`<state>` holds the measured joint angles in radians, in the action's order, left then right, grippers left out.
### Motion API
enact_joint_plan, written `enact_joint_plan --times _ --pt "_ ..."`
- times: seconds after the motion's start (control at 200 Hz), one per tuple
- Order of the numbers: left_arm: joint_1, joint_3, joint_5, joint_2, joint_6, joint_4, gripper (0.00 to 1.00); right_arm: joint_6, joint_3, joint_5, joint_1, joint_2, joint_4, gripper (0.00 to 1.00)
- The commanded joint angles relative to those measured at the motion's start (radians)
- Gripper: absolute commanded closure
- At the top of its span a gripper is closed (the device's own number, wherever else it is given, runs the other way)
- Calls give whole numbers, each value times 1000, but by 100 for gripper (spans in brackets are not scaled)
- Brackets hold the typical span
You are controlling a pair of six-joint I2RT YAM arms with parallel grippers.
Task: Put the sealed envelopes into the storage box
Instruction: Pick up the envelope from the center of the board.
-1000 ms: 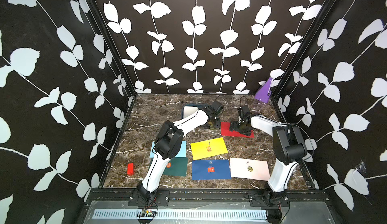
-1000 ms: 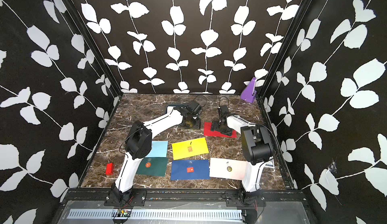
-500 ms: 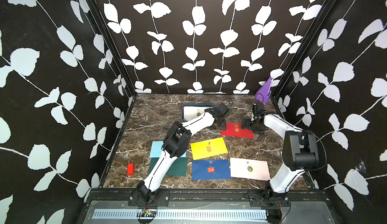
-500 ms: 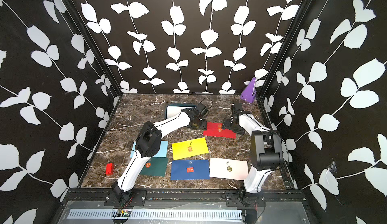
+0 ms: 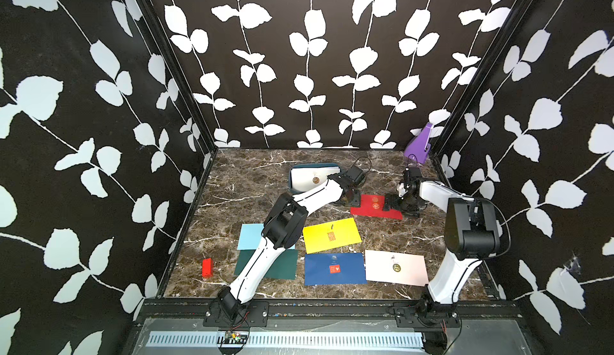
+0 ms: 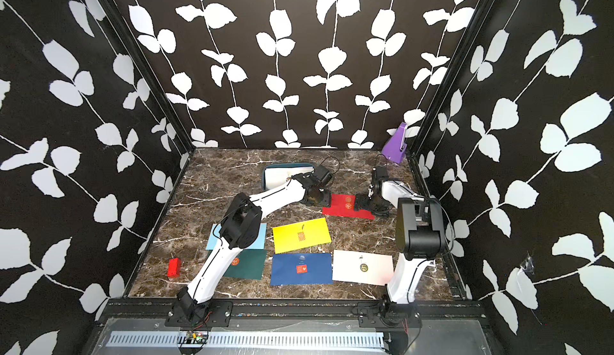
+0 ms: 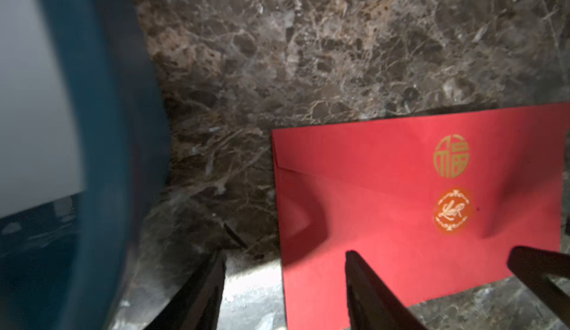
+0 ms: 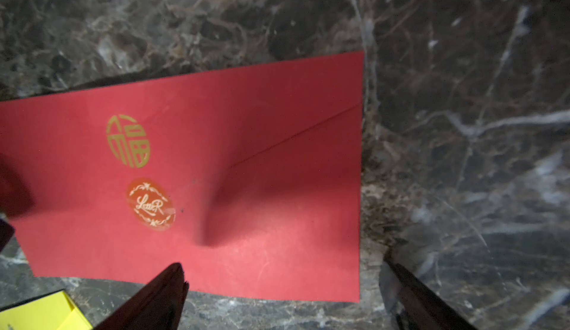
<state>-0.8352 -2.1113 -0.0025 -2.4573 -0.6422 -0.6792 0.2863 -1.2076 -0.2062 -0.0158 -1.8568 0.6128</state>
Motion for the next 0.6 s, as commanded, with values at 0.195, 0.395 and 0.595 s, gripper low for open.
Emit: enact_joint_plan --times 0.195,0.395,0.595 --pt "-5 -43 85 -57 51 -29 36 -21 1 -200 -23 -40 -65 1" --pt "-4 -50 108 -69 75 -38 36 -24 -12 -204 -56 -47 -65 1" --pt "-4 -50 147 -75 95 -43 36 -7 -19 -209 -90 -51 -84 1"
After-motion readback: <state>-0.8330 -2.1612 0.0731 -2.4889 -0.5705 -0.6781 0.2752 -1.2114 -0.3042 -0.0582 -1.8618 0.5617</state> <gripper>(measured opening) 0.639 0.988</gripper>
